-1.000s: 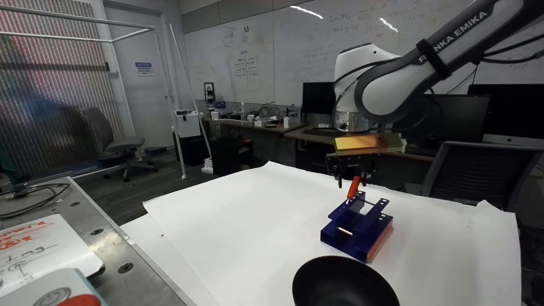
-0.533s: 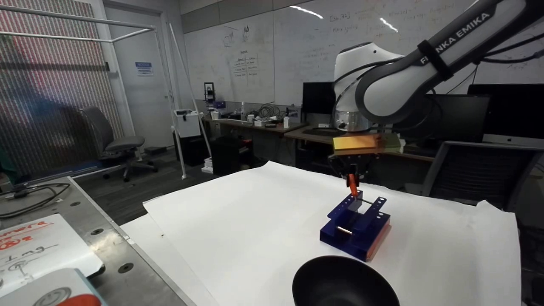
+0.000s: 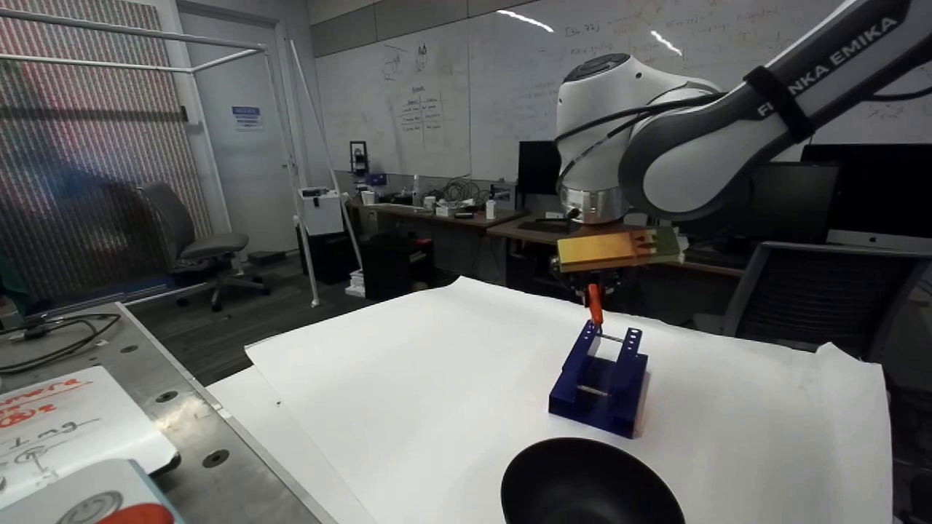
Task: Put the red object in the bowl
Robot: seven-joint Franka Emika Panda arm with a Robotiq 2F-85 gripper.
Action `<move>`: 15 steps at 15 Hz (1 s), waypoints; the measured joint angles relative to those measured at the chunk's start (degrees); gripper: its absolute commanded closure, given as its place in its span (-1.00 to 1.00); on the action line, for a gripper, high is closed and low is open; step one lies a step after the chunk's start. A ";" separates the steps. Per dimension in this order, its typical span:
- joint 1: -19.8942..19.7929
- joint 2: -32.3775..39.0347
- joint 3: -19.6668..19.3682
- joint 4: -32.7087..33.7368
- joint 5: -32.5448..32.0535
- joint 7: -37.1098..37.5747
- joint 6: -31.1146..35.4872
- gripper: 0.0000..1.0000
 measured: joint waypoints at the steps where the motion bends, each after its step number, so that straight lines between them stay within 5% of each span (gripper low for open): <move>1: 1.05 -0.37 0.27 -0.14 -2.19 1.50 -0.21 0.68; 9: 4.14 -4.74 5.87 -0.21 -8.83 4.84 -5.63 0.68; 15: 3.31 -11.83 8.21 -0.20 12.50 -15.58 -8.84 0.68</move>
